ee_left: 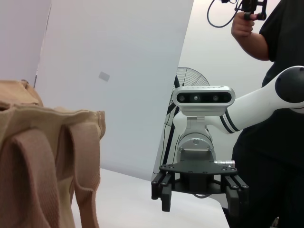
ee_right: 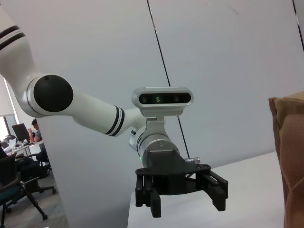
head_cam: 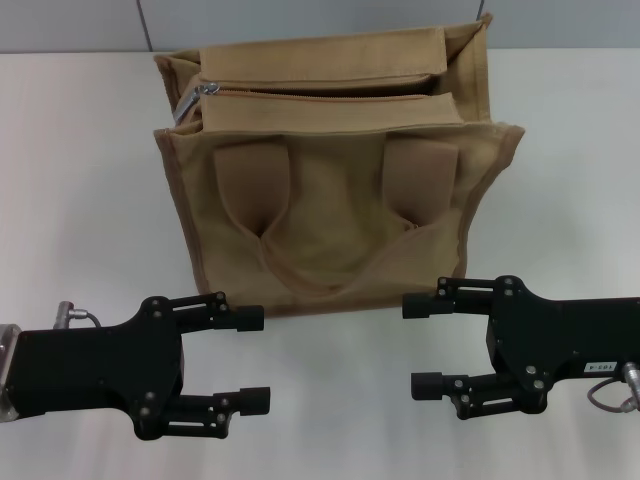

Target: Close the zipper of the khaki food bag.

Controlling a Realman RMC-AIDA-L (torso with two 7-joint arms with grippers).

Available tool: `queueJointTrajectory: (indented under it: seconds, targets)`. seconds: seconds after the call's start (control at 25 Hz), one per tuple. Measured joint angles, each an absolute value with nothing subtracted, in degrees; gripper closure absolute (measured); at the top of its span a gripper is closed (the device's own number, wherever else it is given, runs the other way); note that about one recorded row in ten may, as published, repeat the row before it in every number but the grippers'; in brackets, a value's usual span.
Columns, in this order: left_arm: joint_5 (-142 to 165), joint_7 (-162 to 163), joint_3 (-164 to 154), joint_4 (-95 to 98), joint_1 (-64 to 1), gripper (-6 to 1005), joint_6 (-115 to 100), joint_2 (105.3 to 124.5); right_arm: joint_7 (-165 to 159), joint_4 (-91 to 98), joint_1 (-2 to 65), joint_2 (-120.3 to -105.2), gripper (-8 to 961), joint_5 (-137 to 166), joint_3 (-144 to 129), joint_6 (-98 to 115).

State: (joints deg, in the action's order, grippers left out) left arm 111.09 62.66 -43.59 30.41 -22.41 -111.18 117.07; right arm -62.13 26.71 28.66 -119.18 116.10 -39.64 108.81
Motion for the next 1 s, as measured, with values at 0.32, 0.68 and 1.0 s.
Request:
queueJointTrajectory:
  seconds: [0.32,0.68,1.0]
  targets:
    - [111.1,62.6,-43.6,30.4,-22.4,222,-111.3,117.05,-62.1,26.8,28.7,-119.18,177,116.0,-39.5,108.8]
    - [111.1,62.3,-40.9,30.4,-22.5,243,-110.8,116.85,-61.6,26.7,28.7,-119.18,178,115.3,-39.4,108.6]
    - [111.0,58.0,-22.6,30.5,-20.0,262,-108.2,116.14,-61.5,26.7,28.7,-119.18,178,115.3,-38.8,108.6]
